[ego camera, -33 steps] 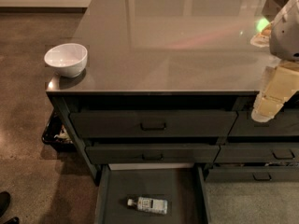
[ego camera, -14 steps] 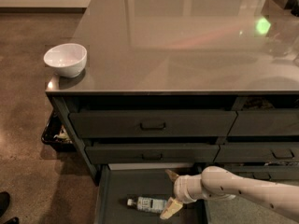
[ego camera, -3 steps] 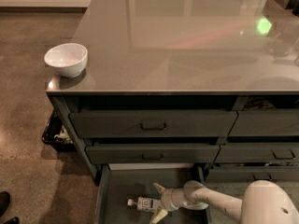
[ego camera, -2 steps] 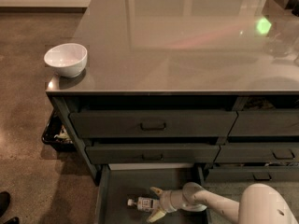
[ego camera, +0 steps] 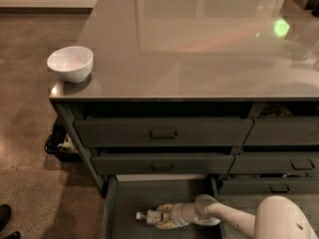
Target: Pick blue plastic bottle from bottom drawer and place on counter
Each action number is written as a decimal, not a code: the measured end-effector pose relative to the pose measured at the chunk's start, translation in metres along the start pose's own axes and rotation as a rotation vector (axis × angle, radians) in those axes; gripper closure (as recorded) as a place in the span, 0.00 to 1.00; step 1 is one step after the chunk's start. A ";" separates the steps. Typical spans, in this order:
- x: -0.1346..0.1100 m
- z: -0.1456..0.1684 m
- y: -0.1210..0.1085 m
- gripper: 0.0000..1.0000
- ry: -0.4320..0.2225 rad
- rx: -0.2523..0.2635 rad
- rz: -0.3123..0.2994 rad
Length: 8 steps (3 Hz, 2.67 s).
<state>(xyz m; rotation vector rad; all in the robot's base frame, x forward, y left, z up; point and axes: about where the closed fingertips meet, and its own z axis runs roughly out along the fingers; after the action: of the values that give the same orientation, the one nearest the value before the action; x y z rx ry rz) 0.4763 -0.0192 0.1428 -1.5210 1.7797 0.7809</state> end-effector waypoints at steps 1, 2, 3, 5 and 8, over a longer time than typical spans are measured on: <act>-0.025 -0.018 -0.006 0.85 -0.001 0.029 -0.025; -0.097 -0.056 -0.016 1.00 -0.045 0.056 -0.088; -0.173 -0.091 -0.015 1.00 -0.036 0.083 -0.168; -0.241 -0.129 0.009 1.00 0.068 0.086 -0.273; -0.323 -0.172 -0.024 1.00 -0.014 0.130 -0.310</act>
Offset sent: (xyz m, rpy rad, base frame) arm 0.0462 0.0221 0.2337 0.0696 -0.2293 0.0382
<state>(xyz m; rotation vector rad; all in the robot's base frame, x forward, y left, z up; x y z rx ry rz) 0.5159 0.0328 0.5034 -1.6462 1.5032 0.5114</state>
